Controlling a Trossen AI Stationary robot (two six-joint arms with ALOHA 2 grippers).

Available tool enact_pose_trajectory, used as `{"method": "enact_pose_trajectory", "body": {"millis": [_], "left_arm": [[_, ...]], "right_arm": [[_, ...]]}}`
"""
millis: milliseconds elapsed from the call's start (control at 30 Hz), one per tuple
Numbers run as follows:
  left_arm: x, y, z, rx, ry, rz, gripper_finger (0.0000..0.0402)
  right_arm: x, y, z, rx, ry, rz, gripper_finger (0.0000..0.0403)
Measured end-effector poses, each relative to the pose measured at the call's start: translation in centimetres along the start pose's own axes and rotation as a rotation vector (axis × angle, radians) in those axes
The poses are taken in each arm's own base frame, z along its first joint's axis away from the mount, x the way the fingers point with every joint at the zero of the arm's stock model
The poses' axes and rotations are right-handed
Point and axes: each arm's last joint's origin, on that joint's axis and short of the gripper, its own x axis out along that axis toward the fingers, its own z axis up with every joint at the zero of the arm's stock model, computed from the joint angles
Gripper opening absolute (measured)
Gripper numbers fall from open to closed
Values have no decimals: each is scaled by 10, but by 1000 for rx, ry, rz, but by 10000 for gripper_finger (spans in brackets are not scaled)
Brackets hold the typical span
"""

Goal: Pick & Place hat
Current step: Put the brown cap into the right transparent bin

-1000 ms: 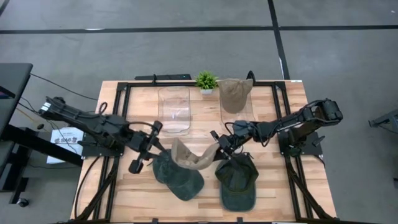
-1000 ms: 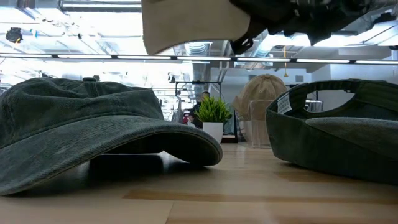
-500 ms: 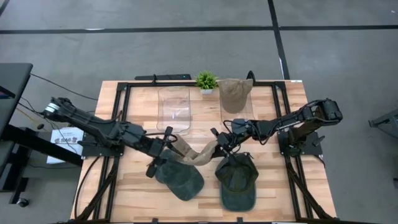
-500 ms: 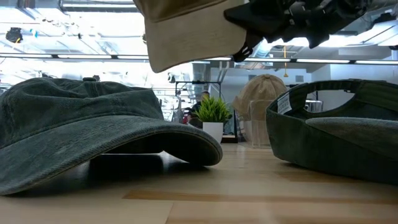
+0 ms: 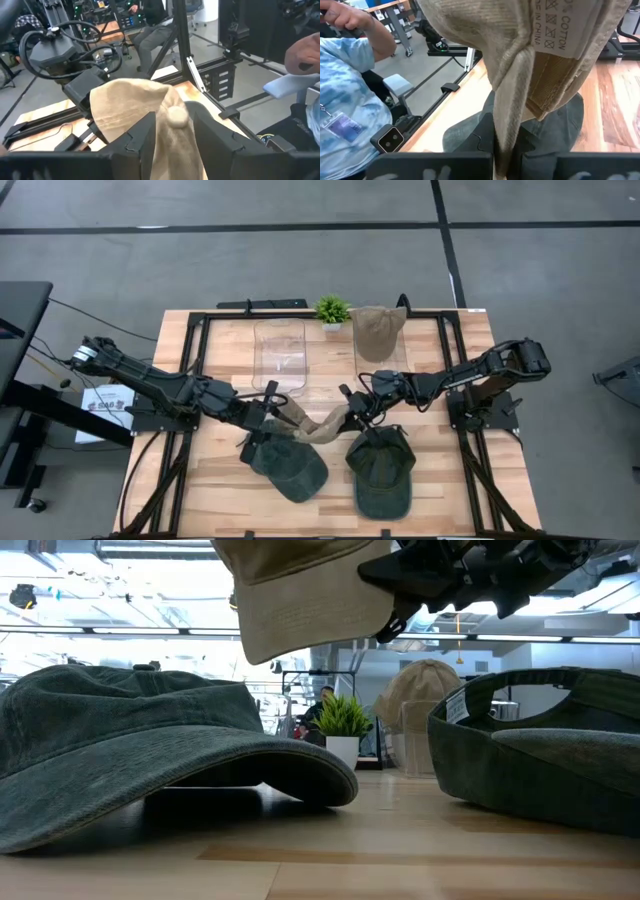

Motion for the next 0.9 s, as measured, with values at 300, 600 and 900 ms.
{"method": "enact_pose_trajectory", "body": {"millis": [300,600,900], "left_arm": [[0,0,-2,0,18,11,131],[0,0,-3,-27,35,12,131],[0,2,-3,-27,32,19,74]], "right_arm": [[1,2,0,-11,1,9,1],[2,5,0,-21,2,20,1],[2,5,0,-21,2,20,2]]}}
